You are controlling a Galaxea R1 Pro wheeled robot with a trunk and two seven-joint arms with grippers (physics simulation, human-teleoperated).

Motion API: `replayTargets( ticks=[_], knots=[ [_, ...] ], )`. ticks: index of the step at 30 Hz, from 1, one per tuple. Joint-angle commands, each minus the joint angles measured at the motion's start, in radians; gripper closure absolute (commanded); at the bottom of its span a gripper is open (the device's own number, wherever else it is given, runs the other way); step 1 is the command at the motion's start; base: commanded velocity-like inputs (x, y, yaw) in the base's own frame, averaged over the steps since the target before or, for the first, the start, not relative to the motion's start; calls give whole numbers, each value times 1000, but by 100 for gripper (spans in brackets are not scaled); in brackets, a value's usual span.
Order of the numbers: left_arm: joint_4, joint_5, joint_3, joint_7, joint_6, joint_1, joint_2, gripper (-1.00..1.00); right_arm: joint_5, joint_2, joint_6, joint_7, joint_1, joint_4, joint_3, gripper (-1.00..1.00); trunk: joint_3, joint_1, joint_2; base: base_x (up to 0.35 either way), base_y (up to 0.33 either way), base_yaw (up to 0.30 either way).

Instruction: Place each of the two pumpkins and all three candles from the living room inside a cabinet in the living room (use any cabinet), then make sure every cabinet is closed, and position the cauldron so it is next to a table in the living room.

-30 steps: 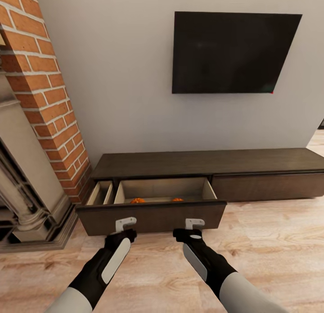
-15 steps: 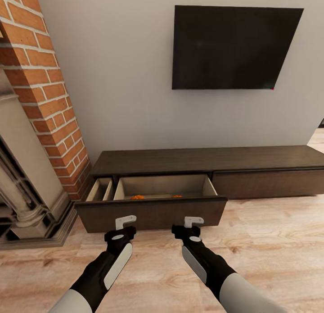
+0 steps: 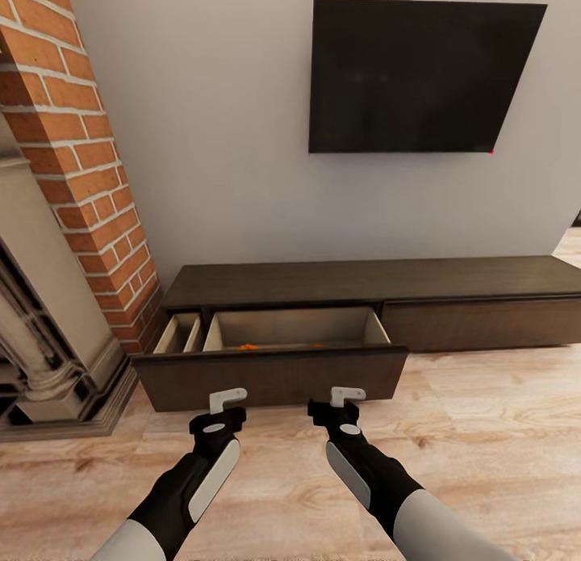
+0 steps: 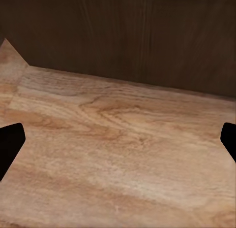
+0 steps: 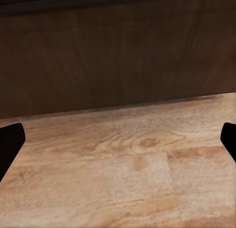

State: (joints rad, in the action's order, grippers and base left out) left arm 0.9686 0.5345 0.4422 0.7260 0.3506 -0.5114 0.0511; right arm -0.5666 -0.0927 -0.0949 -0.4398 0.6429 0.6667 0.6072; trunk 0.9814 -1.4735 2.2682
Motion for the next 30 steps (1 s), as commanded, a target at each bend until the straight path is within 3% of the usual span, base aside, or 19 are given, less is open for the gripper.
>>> replayTargets(
  ticks=[1, 22, 30],
  knots=[
    [2, 5, 3, 7, 4, -1, -1, -100, -4, 1, -5, -8, 1, 2, 5, -100, 4, -4, 8, 0, 0, 0],
    [2, 4, 4, 10, 2, -1, 0, -100, -6, 4, 38, -8, 1, 1, 3, -100, 70, -84, 155, 0, 0, 0],
    [2, 6, 4, 7, 4, -1, 0, -100, -6, 4, 39, -8, 1, 1, 3, -100, 70, -84, 155, 7, 0, 0]
  ],
)
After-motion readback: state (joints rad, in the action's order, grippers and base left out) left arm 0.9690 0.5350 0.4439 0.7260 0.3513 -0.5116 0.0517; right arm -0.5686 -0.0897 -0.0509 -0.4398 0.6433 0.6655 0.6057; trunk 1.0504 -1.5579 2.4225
